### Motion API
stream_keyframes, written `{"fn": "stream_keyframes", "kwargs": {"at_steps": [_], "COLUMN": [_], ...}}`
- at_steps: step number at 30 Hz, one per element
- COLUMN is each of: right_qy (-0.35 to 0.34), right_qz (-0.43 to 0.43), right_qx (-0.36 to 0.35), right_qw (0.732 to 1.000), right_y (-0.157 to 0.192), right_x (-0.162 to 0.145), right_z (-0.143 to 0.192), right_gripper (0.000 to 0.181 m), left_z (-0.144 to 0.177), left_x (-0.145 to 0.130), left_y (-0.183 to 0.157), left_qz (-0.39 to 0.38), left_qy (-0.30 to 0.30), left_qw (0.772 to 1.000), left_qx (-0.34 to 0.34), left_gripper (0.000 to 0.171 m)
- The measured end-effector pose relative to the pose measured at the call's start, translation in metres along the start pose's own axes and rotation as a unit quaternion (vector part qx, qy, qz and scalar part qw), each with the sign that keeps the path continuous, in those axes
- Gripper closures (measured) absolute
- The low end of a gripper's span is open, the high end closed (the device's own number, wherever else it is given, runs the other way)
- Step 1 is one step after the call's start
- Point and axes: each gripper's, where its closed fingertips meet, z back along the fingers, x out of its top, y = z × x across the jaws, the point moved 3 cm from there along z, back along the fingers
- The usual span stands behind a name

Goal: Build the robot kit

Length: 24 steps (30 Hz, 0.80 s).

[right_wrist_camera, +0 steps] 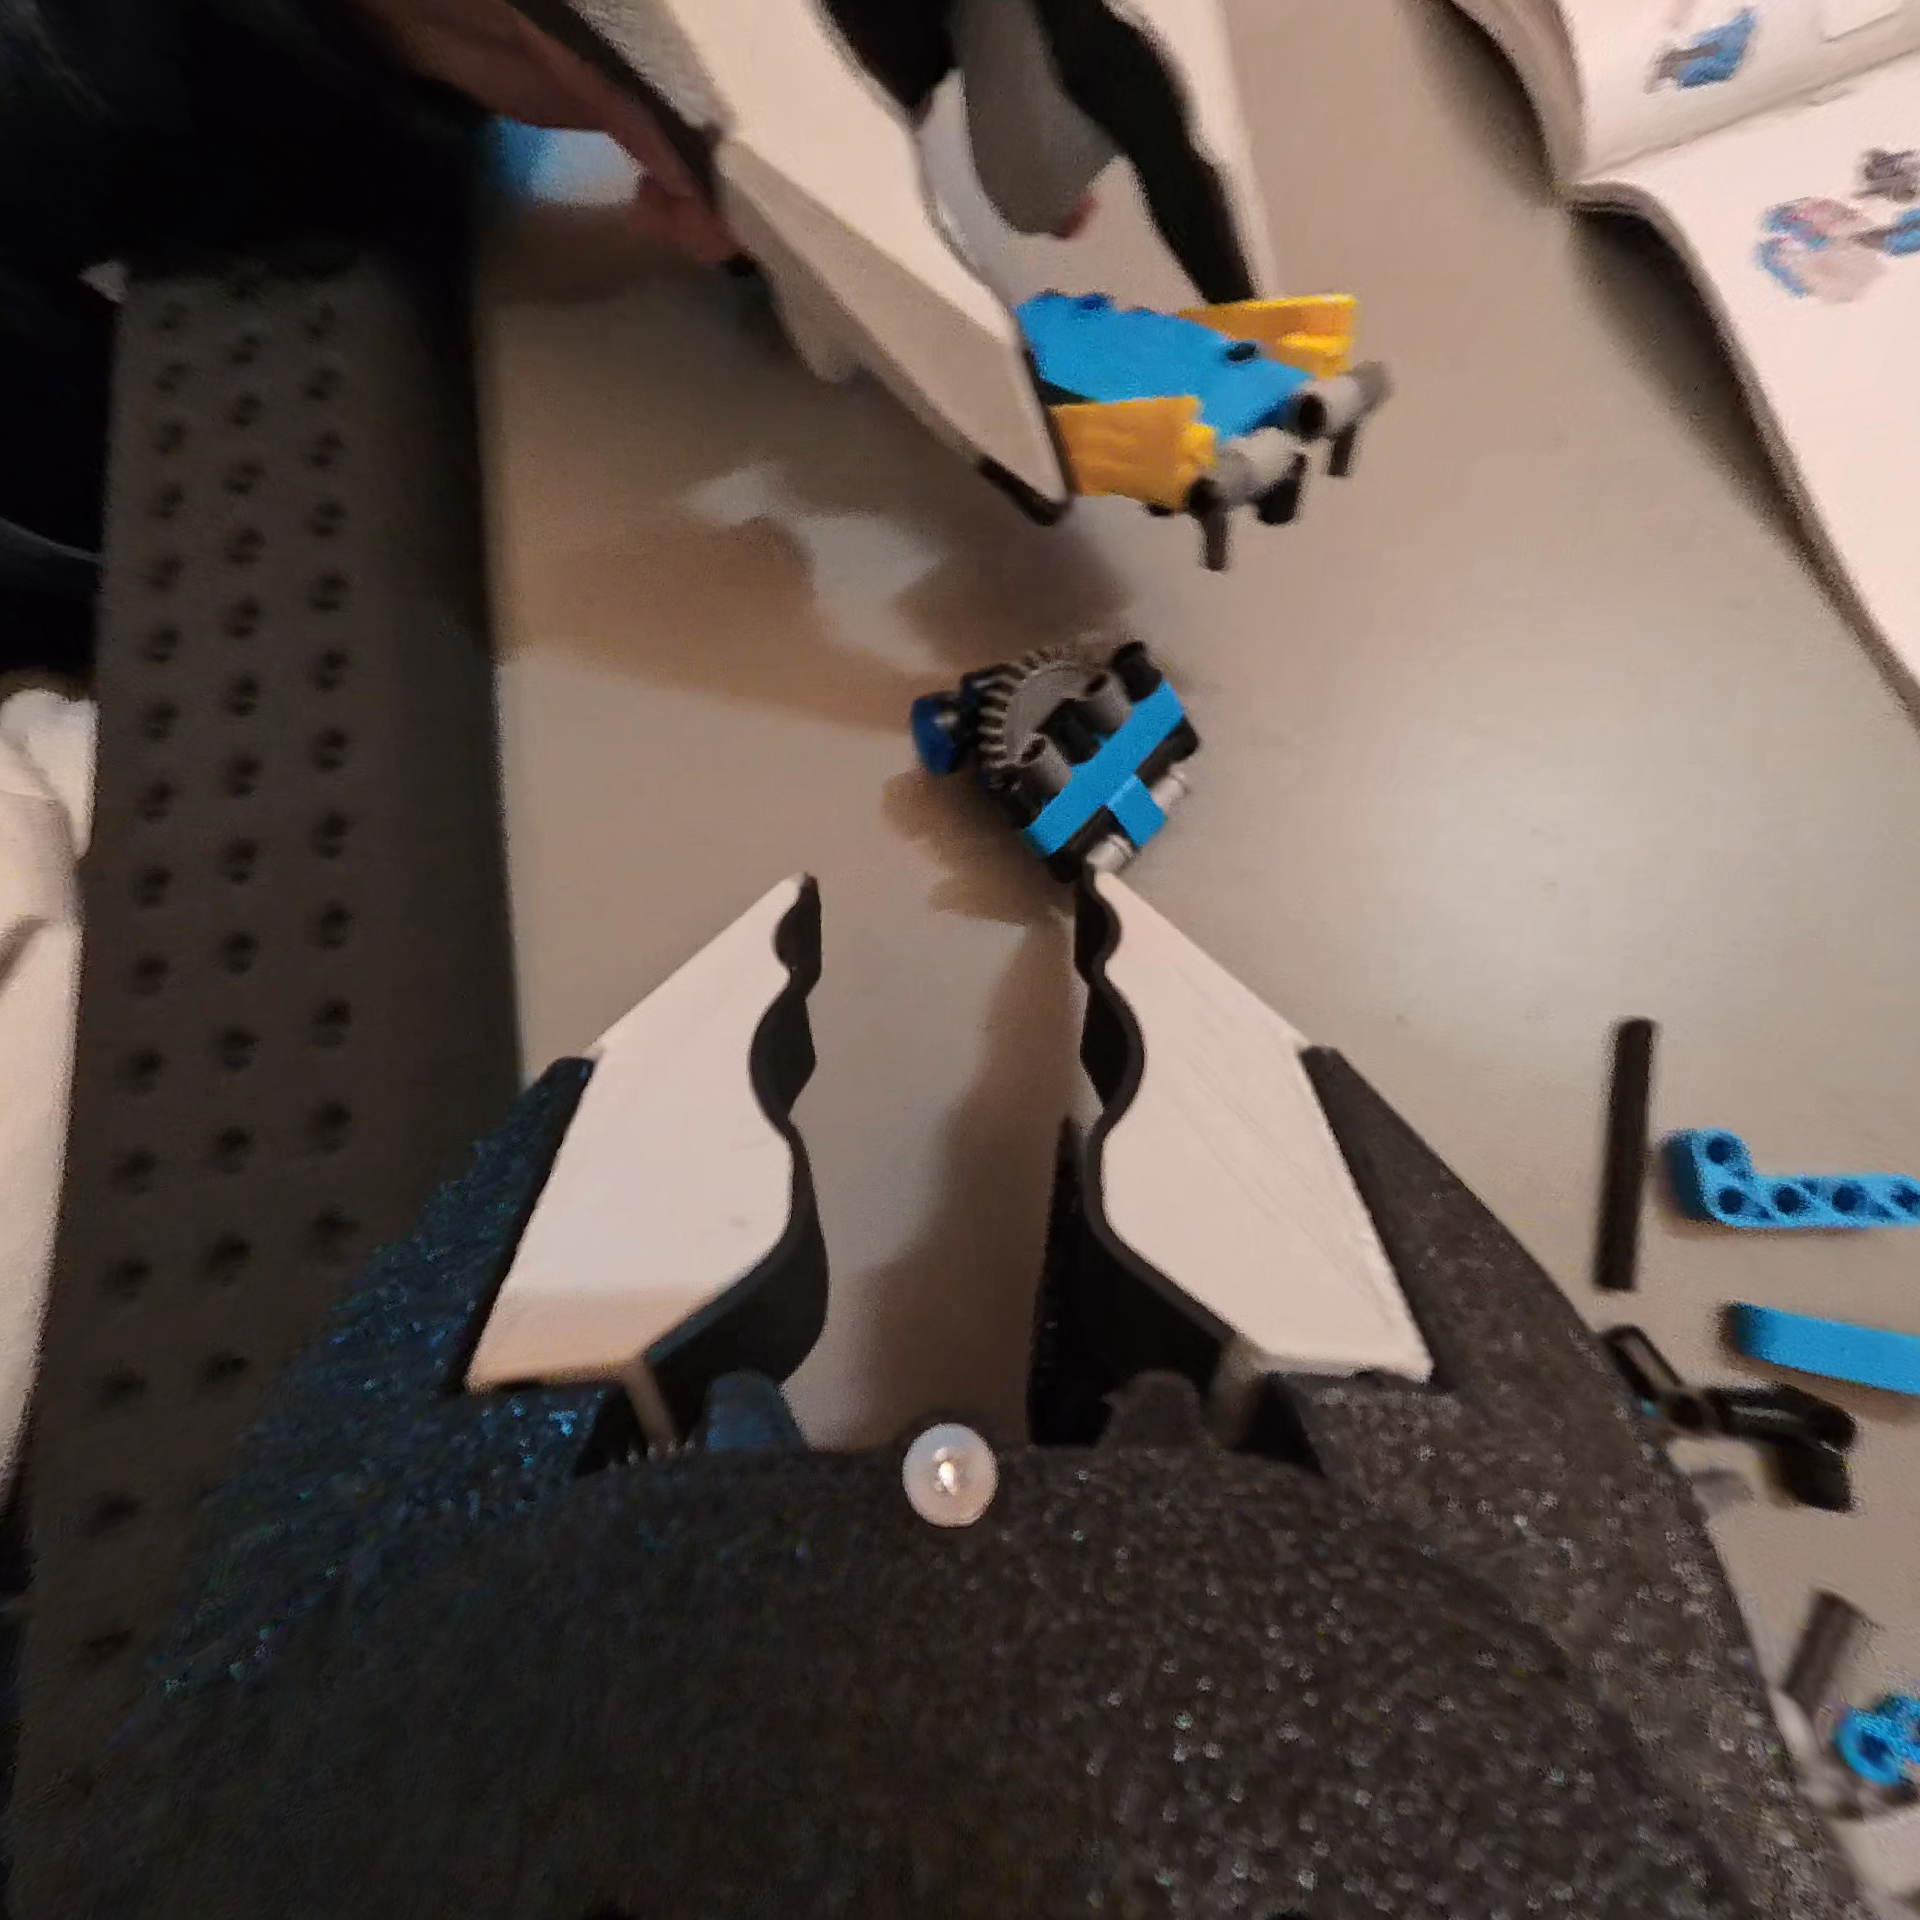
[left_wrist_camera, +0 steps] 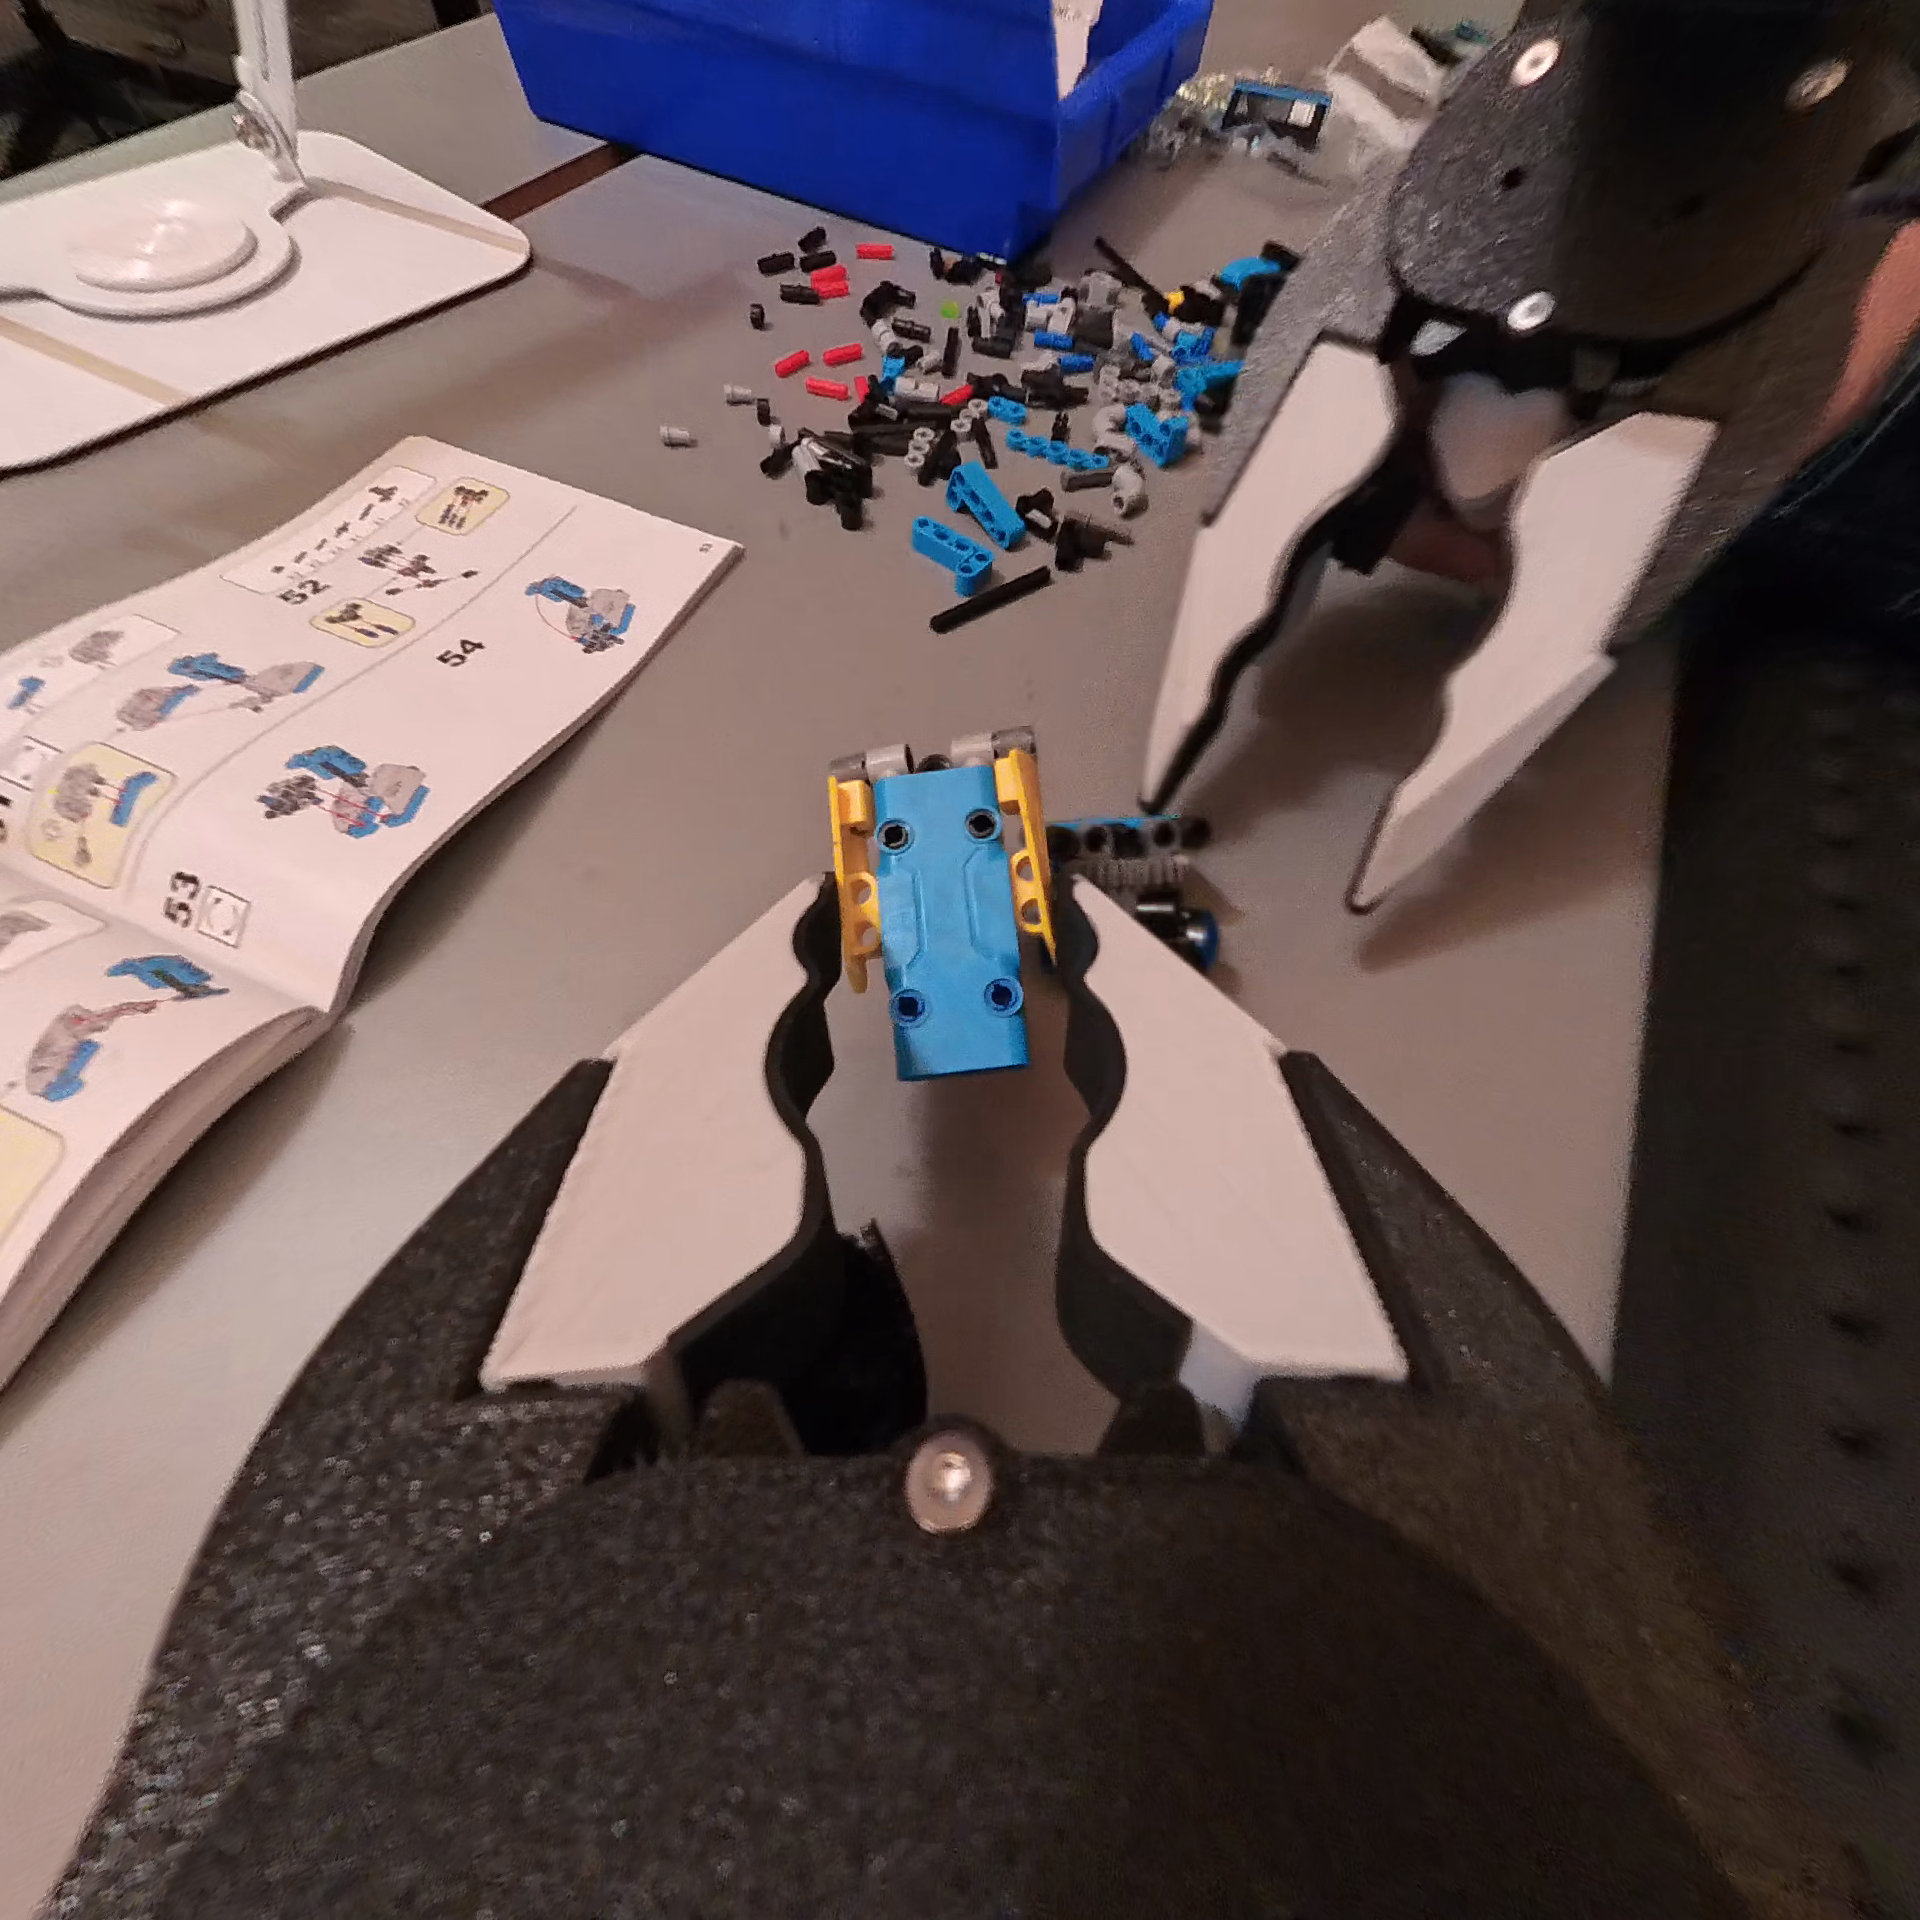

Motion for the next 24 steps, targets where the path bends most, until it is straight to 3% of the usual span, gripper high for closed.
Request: {"fn": "stream_keyframes", "kwargs": {"at_steps": [3,7,10,14,18,24], "right_qy": [-0.035,-0.033,0.019,-0.007,-0.022,-0.062], "right_qz": [0.014,0.049,0.018,0.001,0.051,0.008], "right_qx": [0.029,-0.073,-0.026,0.044,0.033,-0.043], "right_qw": [0.999,0.996,0.999,0.999,0.998,0.997], "right_y": [0.019,-0.007,0.006,0.045,0.071,0.028], "right_x": [0.012,0.015,0.004,0.018,0.038,0.046], "right_z": [0.004,0.002,-0.013,-0.031,-0.050,-0.020], "right_gripper": [0.134,0.129,0.135,0.130,0.127,0.130], "left_z": [0.006,0.013,0.016,0.022,0.035,0.063], "left_x": [0.002,0.002,0.001,0.001,0.000,-0.015], "left_y": [0.008,0.017,0.024,0.029,0.031,0.005], "left_qz": [-0.030,-0.002,0.004,0.002,-0.005,0.036], "left_qy": [-0.001,-0.007,-0.008,-0.010,-0.014,-0.005], "left_qw": [0.999,0.999,0.999,0.998,0.996,0.997], "left_qx": [0.032,0.037,0.050,0.063,0.084,0.064], "left_gripper": [0.130,0.130,0.130,0.130,0.130,0.130]}}
